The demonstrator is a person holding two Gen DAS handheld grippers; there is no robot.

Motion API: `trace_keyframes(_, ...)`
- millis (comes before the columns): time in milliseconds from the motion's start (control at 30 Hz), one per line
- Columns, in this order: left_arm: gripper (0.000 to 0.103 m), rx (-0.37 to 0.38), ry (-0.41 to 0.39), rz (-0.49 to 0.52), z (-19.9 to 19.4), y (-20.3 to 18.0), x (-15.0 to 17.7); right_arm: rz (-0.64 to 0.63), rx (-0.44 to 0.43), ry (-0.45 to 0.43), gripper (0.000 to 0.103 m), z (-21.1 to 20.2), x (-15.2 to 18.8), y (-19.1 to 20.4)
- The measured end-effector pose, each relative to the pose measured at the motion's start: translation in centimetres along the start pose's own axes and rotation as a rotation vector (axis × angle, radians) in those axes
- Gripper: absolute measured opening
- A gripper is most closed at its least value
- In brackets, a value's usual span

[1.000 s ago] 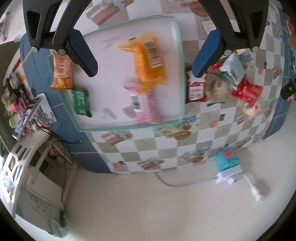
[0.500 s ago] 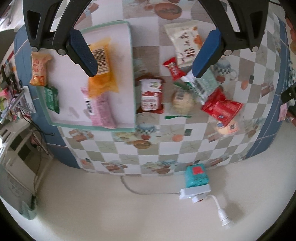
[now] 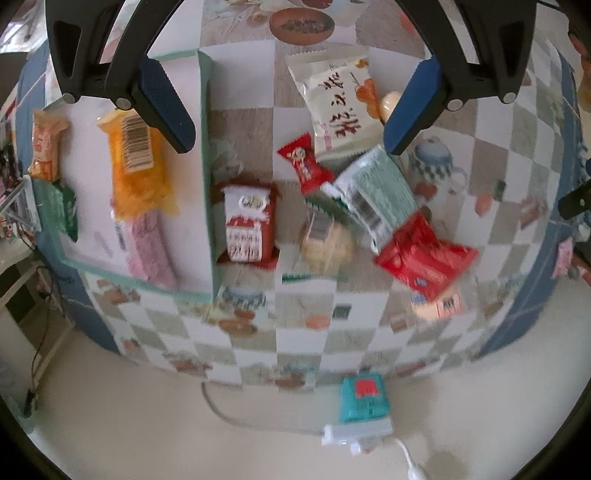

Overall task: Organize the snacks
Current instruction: 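Move the right tool to the white printed snack packet while the left approaches the jelly cup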

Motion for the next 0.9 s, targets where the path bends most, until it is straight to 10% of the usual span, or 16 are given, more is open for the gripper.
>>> trace_keyframes(900,0.103,0.042,0.177,0.153,3.4,-8.0,3.8,-0.116,-0.061,0.125,0.089,3.6,3.0,3.4)
Point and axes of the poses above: each gripper's, at about its wrist camera, not at the fingertips, and z roughly the way its jaws point, y to its left, x to its underside, the point moved 10 cm from there along z, roughly the way its jaws point, and after that the axes turned 11 degrees about y, right-handed, at the moved point
